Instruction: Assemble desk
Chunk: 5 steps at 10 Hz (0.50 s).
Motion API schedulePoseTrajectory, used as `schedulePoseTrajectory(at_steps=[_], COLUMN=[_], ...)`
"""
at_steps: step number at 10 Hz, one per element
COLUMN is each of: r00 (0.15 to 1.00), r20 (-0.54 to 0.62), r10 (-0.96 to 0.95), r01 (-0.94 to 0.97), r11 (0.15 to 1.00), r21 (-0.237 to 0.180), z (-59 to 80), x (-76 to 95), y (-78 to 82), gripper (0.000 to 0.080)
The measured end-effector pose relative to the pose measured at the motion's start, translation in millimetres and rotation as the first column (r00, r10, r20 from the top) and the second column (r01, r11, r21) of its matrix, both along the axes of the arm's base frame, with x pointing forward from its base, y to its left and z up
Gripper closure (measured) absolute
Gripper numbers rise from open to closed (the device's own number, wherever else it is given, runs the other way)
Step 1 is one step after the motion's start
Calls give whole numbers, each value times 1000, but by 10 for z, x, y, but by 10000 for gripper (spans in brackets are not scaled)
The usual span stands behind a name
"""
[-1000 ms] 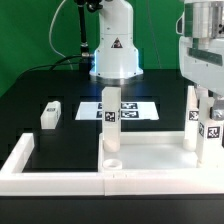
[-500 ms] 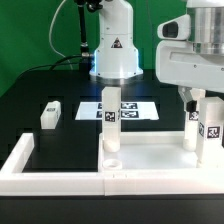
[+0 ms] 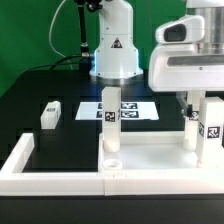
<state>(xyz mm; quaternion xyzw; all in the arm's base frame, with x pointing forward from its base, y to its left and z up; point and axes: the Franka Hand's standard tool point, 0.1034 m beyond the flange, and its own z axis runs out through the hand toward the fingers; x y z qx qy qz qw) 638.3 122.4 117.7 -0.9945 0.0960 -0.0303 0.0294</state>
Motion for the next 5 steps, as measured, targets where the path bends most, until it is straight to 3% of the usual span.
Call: schedulePoseTrajectory(at_steps=[1,2,3,4,5], r00=[1000,1000,999,995,979], r20=[3,1,1,-3,-9], r10=[-8,-28,-35,-96,-203], r01=[8,28,35,96,203], r11=[1000,1000,999,995,979], r21=[-1,-1,-1,3,4], z=[-14,-17,-17,-20,-25], x=[8,7,8,6,7], y=[-26,-31,-34,-35,-70], gripper=[178,312,312,447,506])
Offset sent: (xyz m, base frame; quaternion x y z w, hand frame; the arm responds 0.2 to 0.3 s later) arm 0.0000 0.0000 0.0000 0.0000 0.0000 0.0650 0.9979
